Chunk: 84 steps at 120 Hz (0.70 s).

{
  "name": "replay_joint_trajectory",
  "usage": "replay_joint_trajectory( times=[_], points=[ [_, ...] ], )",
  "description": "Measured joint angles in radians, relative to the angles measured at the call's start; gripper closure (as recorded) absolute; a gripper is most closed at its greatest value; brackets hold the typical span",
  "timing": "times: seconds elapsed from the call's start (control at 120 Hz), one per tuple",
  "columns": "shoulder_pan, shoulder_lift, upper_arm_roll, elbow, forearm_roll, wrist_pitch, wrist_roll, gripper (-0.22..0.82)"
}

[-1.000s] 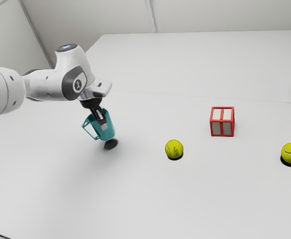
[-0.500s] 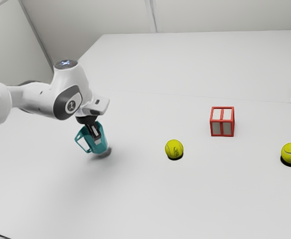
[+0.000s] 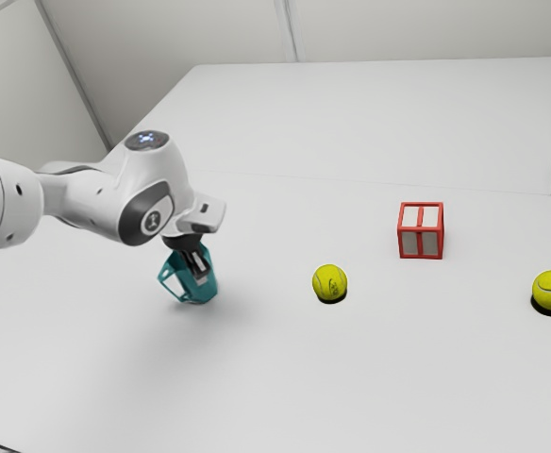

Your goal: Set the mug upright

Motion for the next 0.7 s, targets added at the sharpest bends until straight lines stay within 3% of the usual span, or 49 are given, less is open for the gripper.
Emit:
replay_joint_trajectory(
  times=[0.5, 0.7],
  points=[
    [0.016, -0.008, -0.001, -0.001, -0.008, 0.002, -0.036, 0.35],
    [0.013, -0.05, -0.006, 0.001, -0.008, -0.003, -0.043, 0.26]
  ],
)
